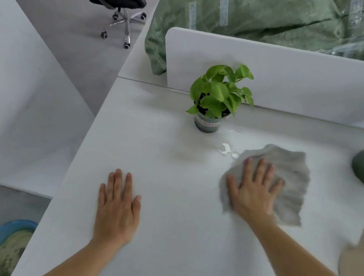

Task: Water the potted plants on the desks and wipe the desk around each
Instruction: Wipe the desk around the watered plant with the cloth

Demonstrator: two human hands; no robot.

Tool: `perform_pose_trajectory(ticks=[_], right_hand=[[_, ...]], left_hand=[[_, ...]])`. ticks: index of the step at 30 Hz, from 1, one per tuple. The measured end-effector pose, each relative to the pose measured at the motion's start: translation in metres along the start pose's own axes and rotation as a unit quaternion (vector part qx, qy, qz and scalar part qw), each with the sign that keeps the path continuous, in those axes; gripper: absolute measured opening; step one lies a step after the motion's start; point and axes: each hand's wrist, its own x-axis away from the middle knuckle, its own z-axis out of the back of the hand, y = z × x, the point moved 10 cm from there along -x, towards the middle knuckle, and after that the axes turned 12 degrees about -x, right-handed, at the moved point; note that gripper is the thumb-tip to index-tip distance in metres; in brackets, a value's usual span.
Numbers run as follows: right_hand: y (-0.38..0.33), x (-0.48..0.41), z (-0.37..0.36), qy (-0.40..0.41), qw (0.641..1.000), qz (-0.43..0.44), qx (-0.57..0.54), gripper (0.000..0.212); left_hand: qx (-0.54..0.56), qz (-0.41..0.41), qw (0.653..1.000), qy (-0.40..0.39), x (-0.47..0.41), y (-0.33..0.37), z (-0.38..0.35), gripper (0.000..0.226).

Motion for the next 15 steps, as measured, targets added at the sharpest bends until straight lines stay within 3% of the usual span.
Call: perform_pose_trajectory(ticks=[4,9,11,15], right_hand=[[-0.079,0.060,-0.044,-0.037,0.980,0.191,0.040,0.076],[-0.056,0.067,-0.035,-0.104,0.932,0.336,0.085,0.070],[-0.030,0.028,-0.010,-0.073,0.945,0.305,0.097,0.075],[0.020,-0.067,0.042,0.024,0.993,0.099,0.051,0.086]], left_hand=[[0.010,0.000,1.000,0.007,0.000,-0.001,0.003,0.067],[0.019,-0.001,1.000,0.011,0.000,0.001,0.007,0.067],[0.023,0.002,1.000,0.016,-0.001,0.001,0.009,0.066],[0.025,0.002,0.999,0.021,0.000,0.000,0.006,0.064]])
